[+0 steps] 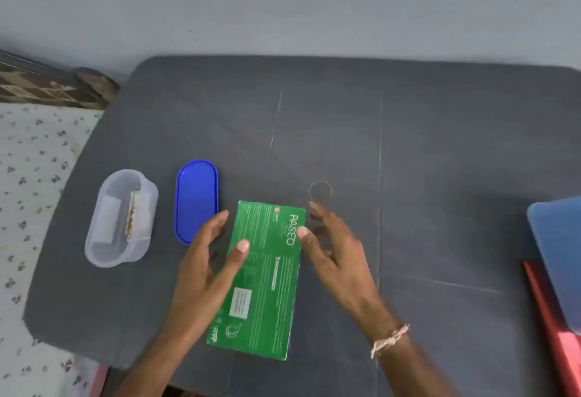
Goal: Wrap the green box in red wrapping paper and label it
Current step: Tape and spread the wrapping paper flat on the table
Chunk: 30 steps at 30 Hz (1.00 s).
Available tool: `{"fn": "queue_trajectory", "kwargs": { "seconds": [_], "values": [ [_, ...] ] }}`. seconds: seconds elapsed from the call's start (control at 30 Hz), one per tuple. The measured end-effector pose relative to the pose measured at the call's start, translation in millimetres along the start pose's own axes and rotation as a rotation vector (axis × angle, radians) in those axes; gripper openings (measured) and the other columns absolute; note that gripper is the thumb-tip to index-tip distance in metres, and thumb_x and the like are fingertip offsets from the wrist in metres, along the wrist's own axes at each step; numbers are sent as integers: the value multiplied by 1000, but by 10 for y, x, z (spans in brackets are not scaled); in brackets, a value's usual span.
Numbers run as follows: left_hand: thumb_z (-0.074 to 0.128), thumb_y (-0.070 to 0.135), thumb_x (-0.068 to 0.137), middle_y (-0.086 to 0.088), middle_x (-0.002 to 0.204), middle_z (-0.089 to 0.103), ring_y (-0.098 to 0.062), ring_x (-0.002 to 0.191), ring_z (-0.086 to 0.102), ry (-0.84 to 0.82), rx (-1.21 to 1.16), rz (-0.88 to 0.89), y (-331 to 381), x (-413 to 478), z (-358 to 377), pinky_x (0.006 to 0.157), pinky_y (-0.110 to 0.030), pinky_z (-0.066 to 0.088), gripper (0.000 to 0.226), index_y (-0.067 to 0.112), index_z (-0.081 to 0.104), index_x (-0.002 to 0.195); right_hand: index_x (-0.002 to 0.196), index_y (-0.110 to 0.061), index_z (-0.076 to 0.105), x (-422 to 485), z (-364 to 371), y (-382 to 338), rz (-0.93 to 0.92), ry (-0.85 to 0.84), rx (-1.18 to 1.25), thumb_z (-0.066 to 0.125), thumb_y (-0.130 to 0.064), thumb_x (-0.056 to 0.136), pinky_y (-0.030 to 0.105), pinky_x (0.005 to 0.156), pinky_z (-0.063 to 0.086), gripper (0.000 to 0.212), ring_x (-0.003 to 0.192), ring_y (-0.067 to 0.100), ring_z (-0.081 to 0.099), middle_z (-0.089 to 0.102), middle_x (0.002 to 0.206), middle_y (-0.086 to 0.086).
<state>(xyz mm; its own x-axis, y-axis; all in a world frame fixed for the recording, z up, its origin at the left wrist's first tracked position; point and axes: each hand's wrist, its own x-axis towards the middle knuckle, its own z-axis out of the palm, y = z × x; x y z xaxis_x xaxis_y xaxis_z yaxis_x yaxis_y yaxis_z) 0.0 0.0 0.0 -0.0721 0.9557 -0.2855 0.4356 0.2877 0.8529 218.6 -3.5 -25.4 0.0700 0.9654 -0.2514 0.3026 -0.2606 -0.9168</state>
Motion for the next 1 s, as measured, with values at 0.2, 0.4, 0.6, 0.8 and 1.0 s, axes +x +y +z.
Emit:
{"fn": "queue_trajectory", "kwargs": {
  "seconds": [0.2,0.4,0.6,0.8,1.0],
  "values": [
    [70,40,89,14,129,70,-4,117,67,-121,-56,-11,-167,-86,3,102,-40,54,54,30,55,140,134,-47,51,-204,236,177,-23,-37,86,75,-56,84,10,89,48,56,111,-11,61,63,125,-25],
    [69,35,93,6,119,76,-15,110,73,-198,-101,111,-388,-158,29,99,-45,54,35,26,67,127,110,-46,55,-326,414,295,-83,-3,53,88,-42,77,11,80,55,48,94,-9,67,69,111,-22],
    [76,22,90,3,117,76,-18,108,73,-252,-252,213,-700,-295,-108,94,-42,58,40,23,65,128,120,-27,60,-589,554,277,-129,91,95,86,-37,81,18,78,56,47,96,0,68,68,112,-14],
    [76,17,90,4,115,77,-13,104,74,-342,-313,248,-852,-533,-229,76,-19,58,42,23,64,130,125,-14,65,-901,739,397,-83,76,263,81,-23,87,28,85,61,42,99,12,75,77,114,-2],
    [73,13,93,3,109,79,-15,100,76,-247,-335,261,-666,-288,-93,71,-18,58,34,22,68,125,118,-20,71,-411,666,282,-125,65,190,81,-21,87,40,95,60,32,99,12,75,77,113,-6]
  ]
}}
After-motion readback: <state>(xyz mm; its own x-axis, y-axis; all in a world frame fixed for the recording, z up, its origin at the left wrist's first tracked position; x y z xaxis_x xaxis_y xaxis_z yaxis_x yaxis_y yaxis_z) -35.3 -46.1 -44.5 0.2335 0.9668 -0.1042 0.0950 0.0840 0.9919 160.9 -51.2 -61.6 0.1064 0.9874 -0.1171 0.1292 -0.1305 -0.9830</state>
